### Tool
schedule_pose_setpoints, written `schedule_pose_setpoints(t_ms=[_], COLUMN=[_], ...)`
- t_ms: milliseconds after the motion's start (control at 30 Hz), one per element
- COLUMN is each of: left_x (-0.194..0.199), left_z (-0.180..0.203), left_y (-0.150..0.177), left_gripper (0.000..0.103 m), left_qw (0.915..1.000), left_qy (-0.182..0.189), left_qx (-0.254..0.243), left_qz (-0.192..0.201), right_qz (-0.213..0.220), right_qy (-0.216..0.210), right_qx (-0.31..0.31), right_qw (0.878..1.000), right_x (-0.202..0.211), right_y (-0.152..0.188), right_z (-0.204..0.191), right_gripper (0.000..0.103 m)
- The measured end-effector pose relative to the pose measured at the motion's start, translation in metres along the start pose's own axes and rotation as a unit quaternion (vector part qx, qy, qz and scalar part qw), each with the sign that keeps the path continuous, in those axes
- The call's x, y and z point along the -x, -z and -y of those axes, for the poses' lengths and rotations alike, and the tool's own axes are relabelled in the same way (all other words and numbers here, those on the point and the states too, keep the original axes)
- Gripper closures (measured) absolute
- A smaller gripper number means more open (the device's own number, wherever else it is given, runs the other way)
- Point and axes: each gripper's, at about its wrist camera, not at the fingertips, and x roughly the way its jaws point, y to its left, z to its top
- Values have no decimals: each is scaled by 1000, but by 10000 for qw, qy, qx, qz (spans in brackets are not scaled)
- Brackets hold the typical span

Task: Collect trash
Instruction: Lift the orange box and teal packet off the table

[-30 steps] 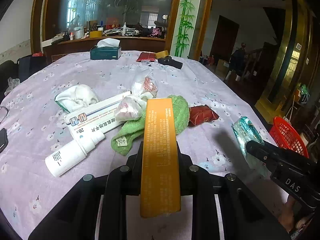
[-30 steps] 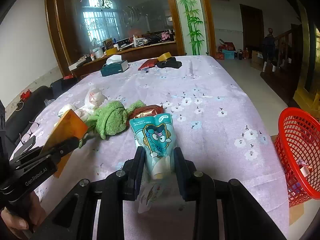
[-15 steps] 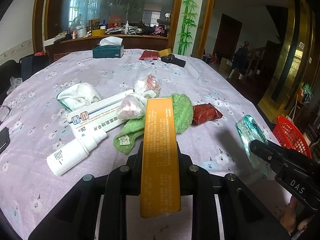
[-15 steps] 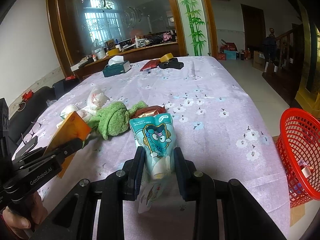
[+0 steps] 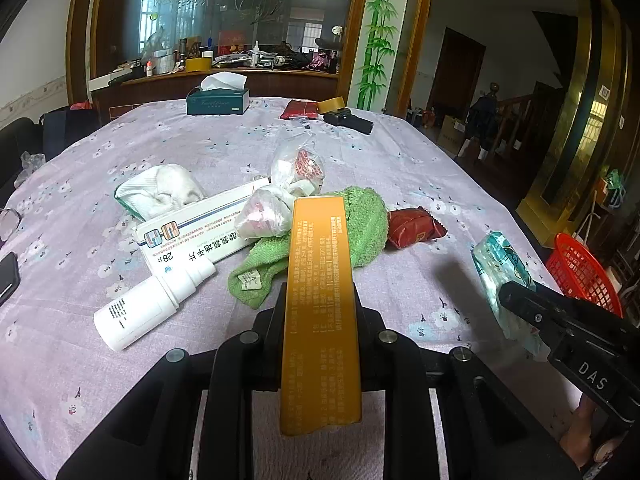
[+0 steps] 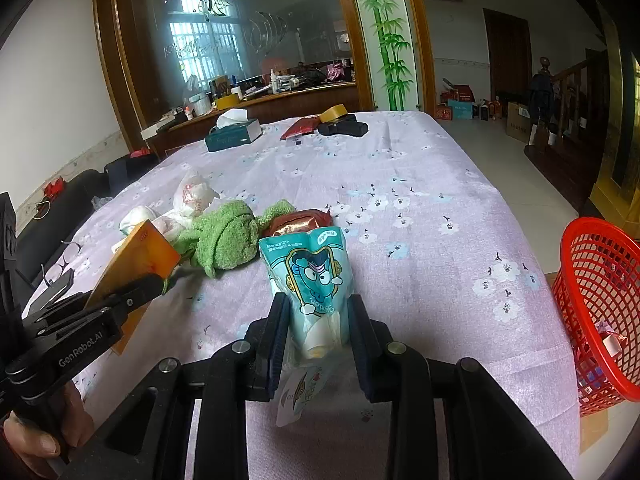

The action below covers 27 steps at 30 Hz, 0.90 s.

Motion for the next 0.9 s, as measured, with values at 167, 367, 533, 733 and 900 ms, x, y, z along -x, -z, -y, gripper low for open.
schedule_pose_setpoints(t_ms=[167, 367, 533, 733, 900], left_x=[0, 0, 0, 2, 3], left_z=[0, 0, 0, -1, -1], left_y=[0, 0, 0, 0, 0], left_gripper=[81, 81, 81, 81, 81], left_qw=[10000, 10000, 10000, 10000, 10000], left_qy=[-3, -4, -6, -1, 14], left_qx=[-1, -1, -1, -2, -16], left_qz=[0, 1, 9, 24, 19], right_qz=[-1, -2, -9, -27, -58], right_qy=[4, 9, 17, 60, 220], right_qx=[0, 1, 8, -7, -33], right_qw=[10000, 10000, 10000, 10000, 9997], right_x=[0, 0, 0, -1, -3], right_y=[0, 0, 0, 1, 2], right_z=[0, 0, 0, 1, 1], right_gripper=[71, 71, 71, 71, 71])
